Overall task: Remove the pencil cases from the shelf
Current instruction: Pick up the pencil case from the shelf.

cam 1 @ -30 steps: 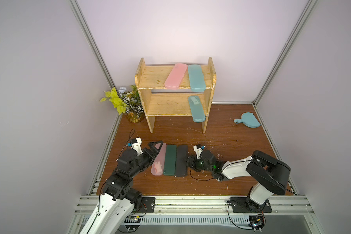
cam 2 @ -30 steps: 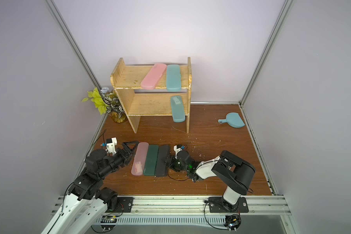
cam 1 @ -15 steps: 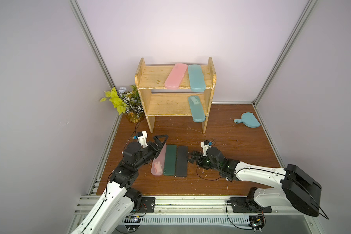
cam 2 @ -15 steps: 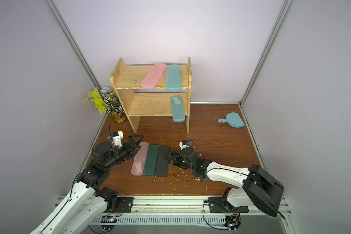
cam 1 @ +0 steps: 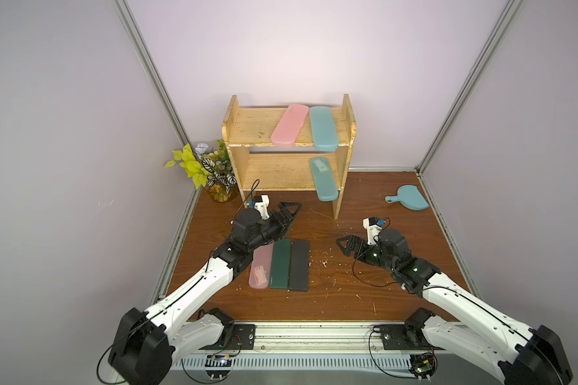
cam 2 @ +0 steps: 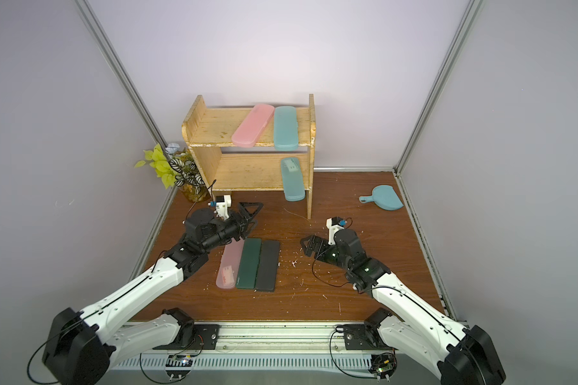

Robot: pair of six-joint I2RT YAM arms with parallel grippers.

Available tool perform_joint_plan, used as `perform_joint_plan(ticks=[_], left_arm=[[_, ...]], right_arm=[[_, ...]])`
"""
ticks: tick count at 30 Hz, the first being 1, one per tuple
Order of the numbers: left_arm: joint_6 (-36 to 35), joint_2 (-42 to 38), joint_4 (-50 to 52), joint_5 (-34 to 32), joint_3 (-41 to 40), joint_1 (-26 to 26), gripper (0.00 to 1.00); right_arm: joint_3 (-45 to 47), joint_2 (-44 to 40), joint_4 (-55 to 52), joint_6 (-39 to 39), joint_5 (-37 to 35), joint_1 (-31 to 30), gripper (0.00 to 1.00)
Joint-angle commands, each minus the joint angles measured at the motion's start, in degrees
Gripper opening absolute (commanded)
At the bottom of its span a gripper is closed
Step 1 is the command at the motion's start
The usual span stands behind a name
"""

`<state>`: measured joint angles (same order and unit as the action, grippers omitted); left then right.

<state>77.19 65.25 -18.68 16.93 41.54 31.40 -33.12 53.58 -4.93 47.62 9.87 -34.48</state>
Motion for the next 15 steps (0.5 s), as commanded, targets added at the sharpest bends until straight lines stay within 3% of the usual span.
perform_joint_plan(ticks=[1,15], left_arm=[[2.6,4.5,-9.0,-4.1,2.0,2.7,0.97],[4.1,21.4,-20.1,-7.7,10.6,4.9,0.77]], right_arm=[[-3.2,-1.7,-2.6,-6.6,3.8,1.3,0.97],[-4.0,-8.2,-4.0,-8.9,2.7,4.1,0.95]])
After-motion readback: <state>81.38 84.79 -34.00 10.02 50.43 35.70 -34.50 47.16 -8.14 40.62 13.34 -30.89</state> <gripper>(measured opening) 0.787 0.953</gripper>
